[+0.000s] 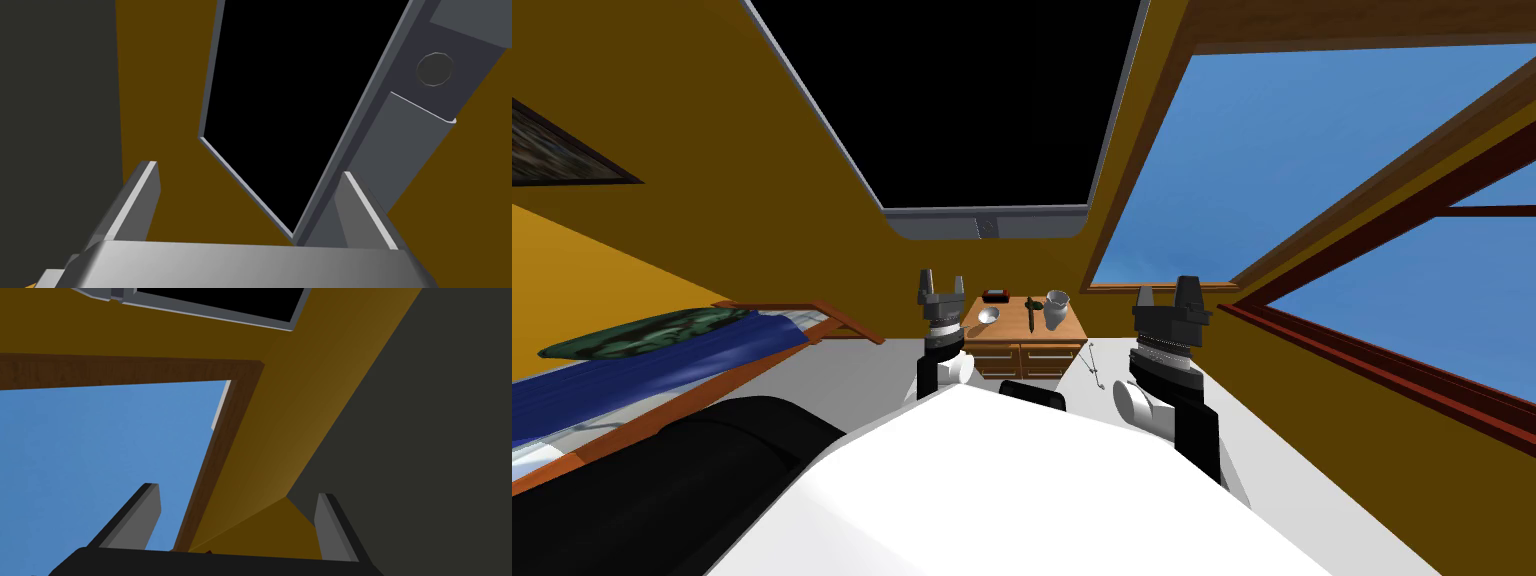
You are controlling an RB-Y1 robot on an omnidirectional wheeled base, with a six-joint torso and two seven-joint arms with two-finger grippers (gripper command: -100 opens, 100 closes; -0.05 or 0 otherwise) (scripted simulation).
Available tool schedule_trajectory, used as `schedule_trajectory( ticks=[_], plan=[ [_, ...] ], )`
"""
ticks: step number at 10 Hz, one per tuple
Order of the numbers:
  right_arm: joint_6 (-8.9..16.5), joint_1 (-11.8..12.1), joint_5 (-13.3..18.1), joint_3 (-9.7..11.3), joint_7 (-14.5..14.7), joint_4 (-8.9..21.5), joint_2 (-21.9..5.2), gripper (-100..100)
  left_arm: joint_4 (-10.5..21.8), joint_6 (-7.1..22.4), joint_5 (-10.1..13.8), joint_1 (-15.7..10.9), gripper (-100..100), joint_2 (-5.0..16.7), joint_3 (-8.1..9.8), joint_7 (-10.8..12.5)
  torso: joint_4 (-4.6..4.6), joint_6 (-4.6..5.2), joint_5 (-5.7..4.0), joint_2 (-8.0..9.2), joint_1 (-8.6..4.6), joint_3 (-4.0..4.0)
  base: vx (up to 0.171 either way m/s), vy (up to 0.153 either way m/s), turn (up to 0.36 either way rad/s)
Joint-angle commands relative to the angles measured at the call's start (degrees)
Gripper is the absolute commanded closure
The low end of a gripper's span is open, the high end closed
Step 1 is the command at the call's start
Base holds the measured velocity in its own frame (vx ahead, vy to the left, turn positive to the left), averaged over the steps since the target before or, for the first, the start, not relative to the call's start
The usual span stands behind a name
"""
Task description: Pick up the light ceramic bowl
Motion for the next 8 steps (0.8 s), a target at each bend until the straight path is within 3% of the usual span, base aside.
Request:
schedule_trajectory(
  ticks=[1, 6, 8],
  plan=[
    [0.0, 0.0, 0.0, 0.0, 0.0, 0.0, 0.0, 0, 0.4, 0.6, 0.0, -0.3, -100, 1.9, 0.01, -0.1, 0.00, 0.00, 0.00, 0.00, 0.00, 0.00, -0.005, -0.003, -0.001],
    [0.0, 0.0, 0.0, 0.0, 0.0, 0.0, 0.0, 0, 3.7, 6.0, -0.2, -2.6, -100, 8.6, 0.03, -0.5, 0.01, 0.01, 0.00, 0.07, -0.01, 0.04, -0.019, -0.008, -0.002],
    [0.0, 0.0, 0.0, 0.0, 0.0, 0.0, 0.0, 0, 4.8, 7.7, -0.2, -3.3, -100, 9.6, 0.03, -0.6, 0.02, 0.00, -0.01, 0.10, -0.05, 0.06, -0.026, -0.012, 0.001]
  ],
)
